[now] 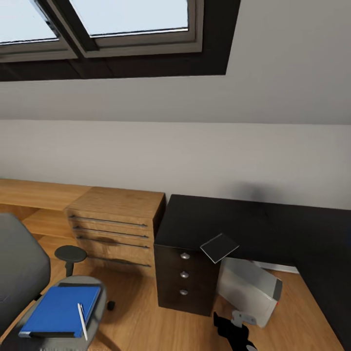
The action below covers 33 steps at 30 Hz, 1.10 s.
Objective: In the bedroom, organize the workspace by keeping the computer under the desk, ensuring the monitor is on the desk, placing the keyboard on the desk next to the monitor, placing the mouse on the desk next to the keyboard, moving the folder from the swivel chair onto the desk next to the mouse, stacking the notebook on top of the folder with the pen on top of the notebook, and positioning the swivel chair next to the desk.
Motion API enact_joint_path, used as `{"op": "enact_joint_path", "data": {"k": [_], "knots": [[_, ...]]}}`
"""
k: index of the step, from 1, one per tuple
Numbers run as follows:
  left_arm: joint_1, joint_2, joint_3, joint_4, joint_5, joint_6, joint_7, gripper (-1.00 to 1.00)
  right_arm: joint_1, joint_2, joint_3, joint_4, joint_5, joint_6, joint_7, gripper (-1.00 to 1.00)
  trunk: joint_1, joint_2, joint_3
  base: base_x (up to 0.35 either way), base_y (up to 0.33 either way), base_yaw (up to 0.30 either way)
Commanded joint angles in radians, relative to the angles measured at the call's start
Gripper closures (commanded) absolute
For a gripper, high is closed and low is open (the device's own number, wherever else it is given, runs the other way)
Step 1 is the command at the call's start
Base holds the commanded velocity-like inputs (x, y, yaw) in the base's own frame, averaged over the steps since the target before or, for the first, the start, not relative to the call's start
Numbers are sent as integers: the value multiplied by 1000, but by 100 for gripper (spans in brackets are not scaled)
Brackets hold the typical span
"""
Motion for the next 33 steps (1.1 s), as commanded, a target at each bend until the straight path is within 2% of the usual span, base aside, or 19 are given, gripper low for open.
{"op": "enact_joint_path", "data": {"k": [1,5,10,33], "knots": [[-1,-1,11,4,7,-2,-6,-100,0,0,-8,0,4,-6,-8,-100,0,-1,-1,0,0,279],[-1,-1,55,32,27,-2,-9,-100,0,0,-9,7,3,-41,-51,-100,0,-1,-1,0,0,281],[-1,-1,76,54,34,-5,-15,-100,1,0,-9,23,3,-76,-68,-100,0,-1,-1,0,0,282],[-1,-3,80,64,27,-11,-21,-100,1,0,-9,34,4,-101,-76,-100,0,-1,-1,0,0,284]]}}
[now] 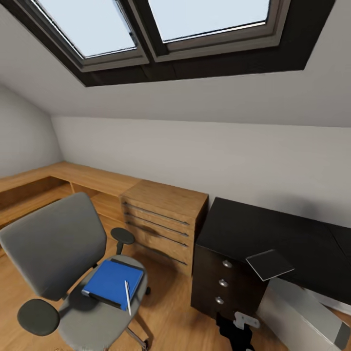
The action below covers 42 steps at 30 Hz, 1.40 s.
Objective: In the bedroom, organize the workspace by keeping the computer under the desk, ensuring the monitor is on the desk, placing the keyboard on the desk next to the monitor, placing the mouse on the desk next to the keyboard, moving the folder from the swivel chair onto the desk next to the mouse, stacking the notebook on top of the folder with the pen on top of the notebook, and positioning the swivel chair next to the desk.
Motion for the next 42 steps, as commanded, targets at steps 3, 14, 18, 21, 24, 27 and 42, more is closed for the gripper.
{"op": "enact_joint_path", "data": {"k": [3,14,18,21,24,27,42], "knots": [[-1,0,2,1,11,-2,-7,-100,0,1,-7,0,12,-2,-2,-100,0,-1,-1,0,0,285],[-1,0,2,1,11,-2,-7,-100,0,3,-6,1,23,-2,-1,-100,0,-1,-1,0,0,285],[0,0,2,1,10,-1,-7,-100,0,2,-6,1,41,-3,-1,-100,0,-1,-1,0,0,285],[-1,1,2,1,11,-1,-6,-100,0,2,-6,1,60,-4,-1,-100,0,-1,-1,0,0,270],[-1,1,3,1,11,-1,-6,-100,0,1,-6,1,82,-4,-1,-100,0,-1,-3,0,0,199],[-1,1,3,1,11,-1,-6,-100,0,2,-6,1,107,-4,-1,-100,0,-1,-4,0,0,95],[0,1,3,1,11,-1,-5,-100,0,3,-7,0,126,-5,-1,-100,0,-1,-5,0,0,16]]}}
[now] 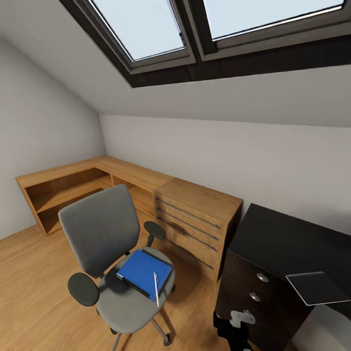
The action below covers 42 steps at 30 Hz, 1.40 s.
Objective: In the bedroom, organize the workspace by keeping the computer under the desk, ensuring the monitor is on the desk, placing the keyboard on the desk next to the monitor, placing the mouse on the desk next to the keyboard, moving the folder from the swivel chair onto the desk next to the mouse, stacking the notebook on top of the folder with the pen on top of the notebook, and positioning the swivel chair next to the desk.
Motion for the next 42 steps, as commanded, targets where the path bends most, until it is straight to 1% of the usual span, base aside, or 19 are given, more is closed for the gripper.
{"op": "enact_joint_path", "data": {"k": [1,4,18,27,37,42], "knots": [[0,0,2,1,10,-2,-7,-100,-1,0,-8,0,11,-3,-3,-100,0,-1,-1,0,0,1],[-1,0,2,1,10,-3,-8,-100,-1,3,-8,0,10,-7,-4,-100,0,-1,-1,0,0,150],[-1,1,3,1,11,-3,-8,-100,-1,3,-8,0,9,-7,-4,-100,0,-1,-1,0,0,269],[-1,1,3,2,12,-3,-8,-100,-1,-2,-8,0,9,-10,-4,-100,0,-1,-1,0,0,256],[-1,1,3,2,12,-3,-8,-100,0,-3,-8,0,10,-72,-5,-100,0,-1,-4,0,0,232],[-1,1,3,2,12,-3,-8,-100,1,-3,-8,0,9,-87,-5,-100,0,-1,-2,0,0,258]]}}
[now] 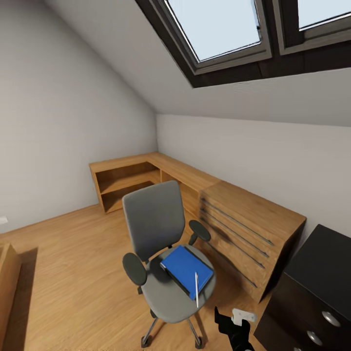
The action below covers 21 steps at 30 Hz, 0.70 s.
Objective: In the bedroom, organize the workspace by keeping the computer under the desk, ensuring the monitor is on the desk, placing the keyboard on the desk next to the monitor, placing the mouse on the desk next to the keyboard, moving the folder from the swivel chair onto the desk next to the mouse, stacking the notebook on top of the folder with the pen on top of the notebook, and positioning the swivel chair next to the desk.
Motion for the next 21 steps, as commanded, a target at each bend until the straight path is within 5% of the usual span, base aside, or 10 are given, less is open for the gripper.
{"op": "enact_joint_path", "data": {"k": [1,14,21], "knots": [[-1,0,2,1,10,-2,-7,-100,0,0,-8,0,11,-3,-3,-100,0,-1,-1,0,0,171],[-1,0,2,1,10,-1,-7,-100,0,0,-8,0,11,-4,-3,-100,0,-1,0,0,0,40],[-1,23,5,1,14,-2,-6,-100,0,0,-13,-5,4,4,-3,-100,0,-1,0,0,0,0]]}}
